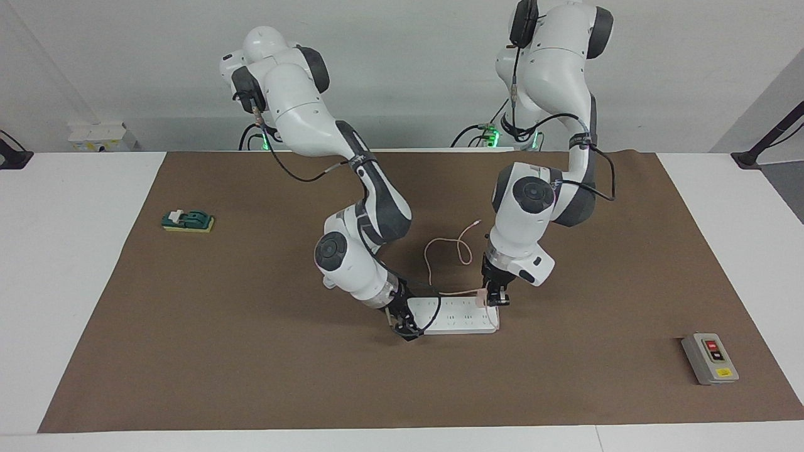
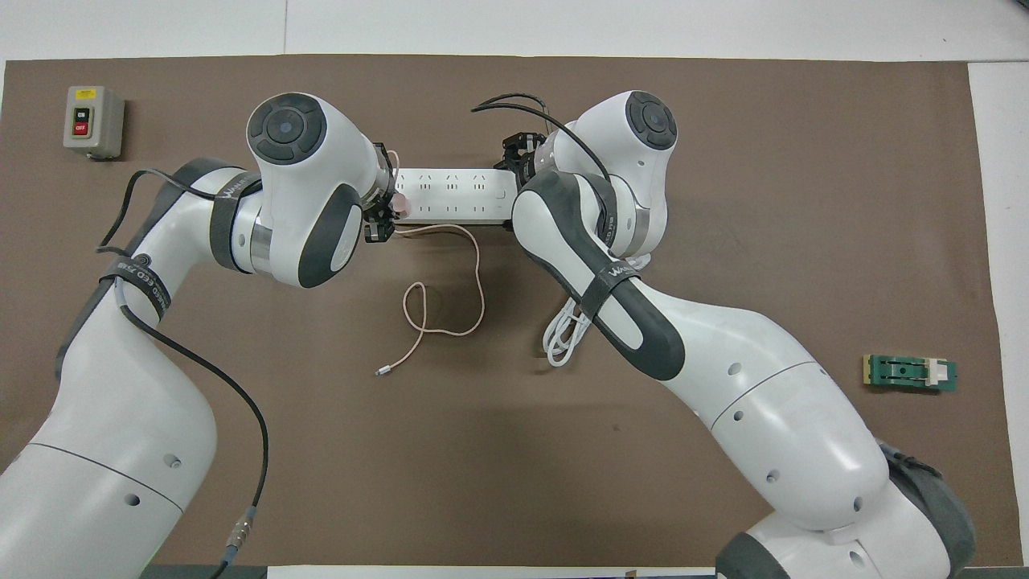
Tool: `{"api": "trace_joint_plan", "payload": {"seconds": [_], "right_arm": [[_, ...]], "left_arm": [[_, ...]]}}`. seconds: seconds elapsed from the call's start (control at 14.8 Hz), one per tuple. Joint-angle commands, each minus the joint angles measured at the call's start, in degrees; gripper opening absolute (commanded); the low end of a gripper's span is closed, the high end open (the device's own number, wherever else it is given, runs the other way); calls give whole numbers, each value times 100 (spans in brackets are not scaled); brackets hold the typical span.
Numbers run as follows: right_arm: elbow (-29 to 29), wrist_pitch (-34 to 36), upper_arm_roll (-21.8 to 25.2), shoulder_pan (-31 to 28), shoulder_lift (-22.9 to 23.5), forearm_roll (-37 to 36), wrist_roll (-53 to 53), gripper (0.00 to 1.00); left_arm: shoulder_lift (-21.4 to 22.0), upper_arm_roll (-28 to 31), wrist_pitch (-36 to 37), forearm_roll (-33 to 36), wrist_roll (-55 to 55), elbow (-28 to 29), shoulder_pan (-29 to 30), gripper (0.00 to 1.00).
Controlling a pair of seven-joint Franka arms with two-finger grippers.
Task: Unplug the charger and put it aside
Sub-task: 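Grasp the pink charger with the left gripper while the right gripper holds the strip, then pull the pink charger out of the strip with the left gripper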
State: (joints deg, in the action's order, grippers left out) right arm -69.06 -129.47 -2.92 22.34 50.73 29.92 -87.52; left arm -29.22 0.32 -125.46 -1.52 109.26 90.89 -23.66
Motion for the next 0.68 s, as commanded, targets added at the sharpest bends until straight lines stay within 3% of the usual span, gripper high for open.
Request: {"api": "trace_joint_plan", "payload": {"seconds": [0.0,0.14,0.41,0.61], "right_arm": [[164,-96,2,16,166,-118,-46,40],[164,-96,2,16,166,-118,-46,40],[164,-78,2,-1,166,-118,-54,43],[164,-43,2,-1,148,-118,-142,91]], "left_arm": [[328,109,566,126,-221,-352,203,0],[565,91,724,91,-369,-344,343,0],[1136,82,1829,-224,-1912,-344,1080,0],[1401,109,2481,-296,-3389,-335,1871,0]]}}
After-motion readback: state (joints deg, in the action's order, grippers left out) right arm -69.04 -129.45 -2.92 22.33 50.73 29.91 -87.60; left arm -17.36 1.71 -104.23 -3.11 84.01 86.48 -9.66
